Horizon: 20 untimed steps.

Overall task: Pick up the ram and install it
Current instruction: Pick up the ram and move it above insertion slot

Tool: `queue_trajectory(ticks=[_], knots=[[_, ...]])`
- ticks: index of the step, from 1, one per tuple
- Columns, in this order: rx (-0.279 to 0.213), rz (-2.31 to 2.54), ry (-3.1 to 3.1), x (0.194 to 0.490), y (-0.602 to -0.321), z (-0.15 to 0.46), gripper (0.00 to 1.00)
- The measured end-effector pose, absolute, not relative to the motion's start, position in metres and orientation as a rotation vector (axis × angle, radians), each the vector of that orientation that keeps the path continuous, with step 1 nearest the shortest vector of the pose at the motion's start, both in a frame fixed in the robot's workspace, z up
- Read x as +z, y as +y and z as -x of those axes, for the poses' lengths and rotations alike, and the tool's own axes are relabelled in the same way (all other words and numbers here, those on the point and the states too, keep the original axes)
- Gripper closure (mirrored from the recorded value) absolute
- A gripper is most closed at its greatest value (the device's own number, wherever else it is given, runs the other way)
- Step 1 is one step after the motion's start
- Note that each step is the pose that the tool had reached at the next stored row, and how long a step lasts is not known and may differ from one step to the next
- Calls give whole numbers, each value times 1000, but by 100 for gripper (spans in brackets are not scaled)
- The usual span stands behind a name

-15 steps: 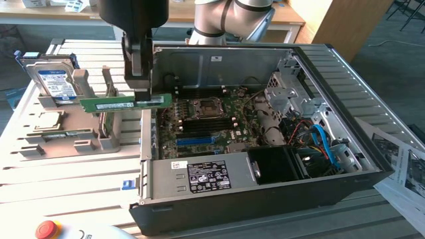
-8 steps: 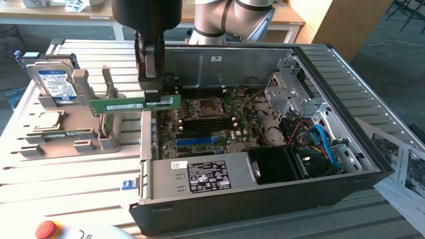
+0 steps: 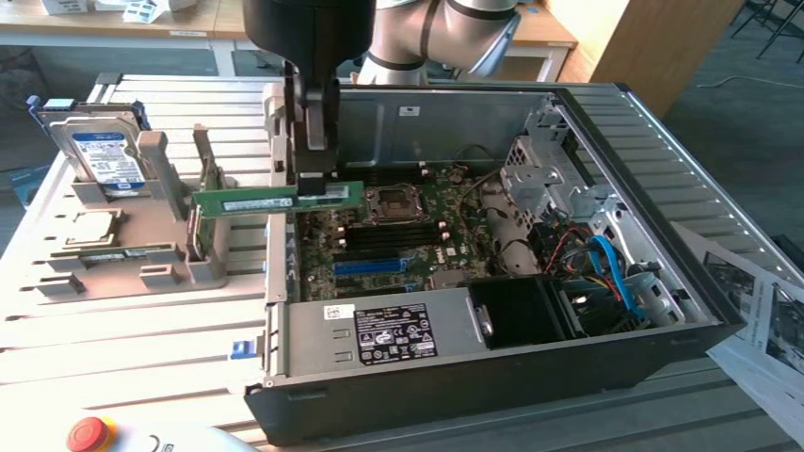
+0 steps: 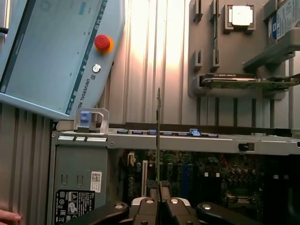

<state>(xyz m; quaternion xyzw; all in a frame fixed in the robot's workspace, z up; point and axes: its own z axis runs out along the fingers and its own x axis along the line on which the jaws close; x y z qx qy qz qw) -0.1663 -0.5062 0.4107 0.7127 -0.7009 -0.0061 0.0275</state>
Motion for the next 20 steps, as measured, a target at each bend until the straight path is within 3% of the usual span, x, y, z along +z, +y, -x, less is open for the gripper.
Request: queue_trajectory(ticks=[20], knots=[[-19,-2201,-2164,411,-517,120,88]])
